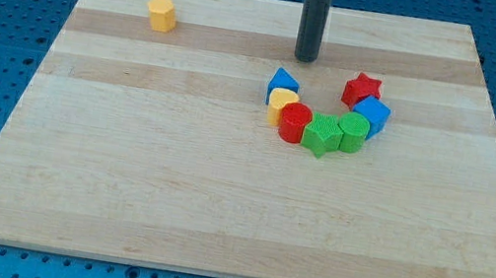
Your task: Move your arm towards the right of the board
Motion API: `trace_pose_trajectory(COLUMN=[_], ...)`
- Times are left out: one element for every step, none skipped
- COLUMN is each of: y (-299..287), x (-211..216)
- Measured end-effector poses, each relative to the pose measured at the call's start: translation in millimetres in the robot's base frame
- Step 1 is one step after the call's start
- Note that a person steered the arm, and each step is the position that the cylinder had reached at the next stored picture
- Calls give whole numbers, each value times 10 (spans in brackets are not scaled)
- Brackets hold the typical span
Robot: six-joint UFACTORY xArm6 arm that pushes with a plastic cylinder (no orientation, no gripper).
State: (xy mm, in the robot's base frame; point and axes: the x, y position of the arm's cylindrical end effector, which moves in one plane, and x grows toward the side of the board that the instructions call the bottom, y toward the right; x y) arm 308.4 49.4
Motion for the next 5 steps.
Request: trace_pose_trajectory(y=[91,103,252,522,611], x=[33,34,35,59,96])
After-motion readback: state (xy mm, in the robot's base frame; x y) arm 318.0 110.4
